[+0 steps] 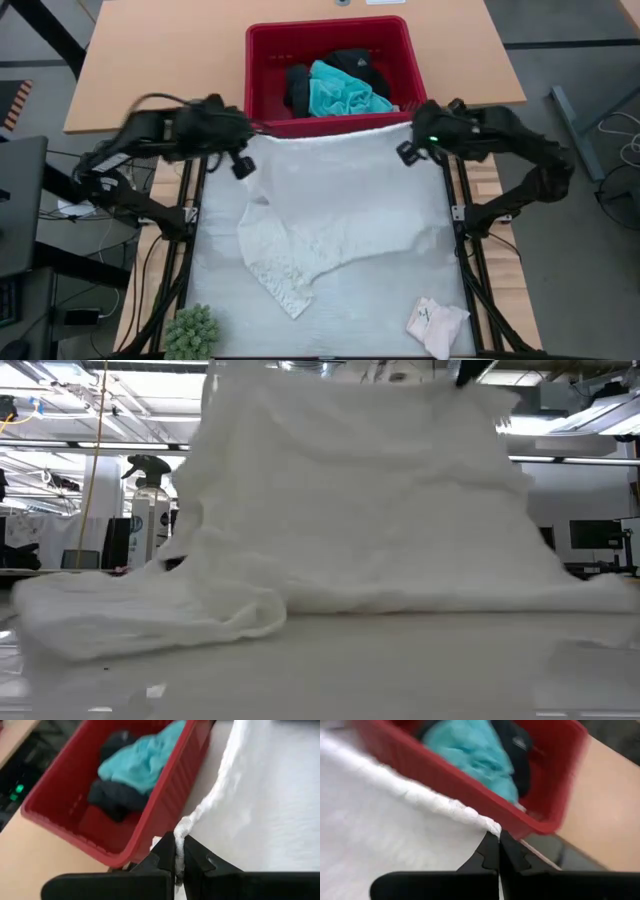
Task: Fold Laundry from Bin
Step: Fold the white blouse
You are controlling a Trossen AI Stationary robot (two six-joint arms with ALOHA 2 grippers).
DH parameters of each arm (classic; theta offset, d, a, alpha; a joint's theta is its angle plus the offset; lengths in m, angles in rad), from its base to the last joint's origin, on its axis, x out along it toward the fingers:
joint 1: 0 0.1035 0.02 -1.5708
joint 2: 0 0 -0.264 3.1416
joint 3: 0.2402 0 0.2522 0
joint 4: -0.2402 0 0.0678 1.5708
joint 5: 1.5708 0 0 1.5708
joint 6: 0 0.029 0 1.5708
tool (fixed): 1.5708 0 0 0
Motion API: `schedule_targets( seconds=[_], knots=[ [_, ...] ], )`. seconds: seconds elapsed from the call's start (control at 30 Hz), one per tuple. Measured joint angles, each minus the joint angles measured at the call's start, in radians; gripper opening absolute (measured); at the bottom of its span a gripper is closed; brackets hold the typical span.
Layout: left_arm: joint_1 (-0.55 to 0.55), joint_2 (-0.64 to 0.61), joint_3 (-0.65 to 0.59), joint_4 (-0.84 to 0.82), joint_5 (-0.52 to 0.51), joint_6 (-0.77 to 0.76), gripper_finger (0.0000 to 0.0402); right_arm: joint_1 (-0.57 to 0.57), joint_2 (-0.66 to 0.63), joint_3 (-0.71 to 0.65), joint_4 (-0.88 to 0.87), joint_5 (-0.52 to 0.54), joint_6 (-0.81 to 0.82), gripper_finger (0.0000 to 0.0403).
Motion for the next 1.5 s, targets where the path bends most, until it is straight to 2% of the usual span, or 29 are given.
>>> schedule_targets(
  seconds=[0.17,0.23,0.33,0.47,0.6,0.7,0.87,0.97,1.03,1.23,1.4,1.5],
  knots=[
    [-0.113,-0.001,0.218,-0.078,-0.021,-0.009,0.0000,0.166,0.001,0.183,-0.017,0.150,-0.005,0.0019],
    [-0.146,0.000,0.293,-0.084,-0.049,-0.027,0.0000,0.228,-0.002,0.249,0.029,0.185,-0.059,0.0019],
    [-0.171,0.000,0.389,-0.084,-0.068,-0.034,0.0000,0.317,0.000,0.318,0.106,0.324,-0.141,0.0019],
    [-0.177,-0.050,0.359,0.026,-0.066,-0.030,0.0000,0.391,0.008,0.371,0.205,0.482,-0.237,0.0019],
    [-0.177,-0.077,0.373,0.086,-0.048,-0.029,0.0000,0.436,0.013,0.400,0.253,0.444,-0.339,0.0018],
    [-0.177,-0.086,0.392,0.100,0.083,-0.031,0.0000,0.458,0.019,0.400,0.261,0.469,-0.339,0.0018],
    [-0.177,-0.093,0.392,-0.011,0.349,-0.174,0.0000,0.531,0.051,0.402,0.195,0.374,-0.224,0.0018],
    [-0.177,-0.084,0.391,-0.187,0.469,-0.343,0.0000,0.606,0.090,0.401,0.091,0.346,-0.053,0.0018],
    [-0.189,-0.071,0.387,-0.282,0.507,-0.450,0.0000,0.660,0.125,0.401,0.019,0.328,0.078,0.0018],
    [-0.345,-0.067,0.243,-0.183,0.725,-0.650,0.0000,0.843,0.257,0.400,-0.091,0.323,0.420,0.0018],
    [-0.546,-0.023,0.123,-0.158,0.806,-0.860,0.0000,0.968,0.360,0.400,-0.071,0.277,0.604,0.0018],
    [-0.686,0.022,0.075,-0.007,0.859,-0.899,0.0000,1.040,0.397,0.400,0.021,0.239,0.652,0.0018]
  ],
)
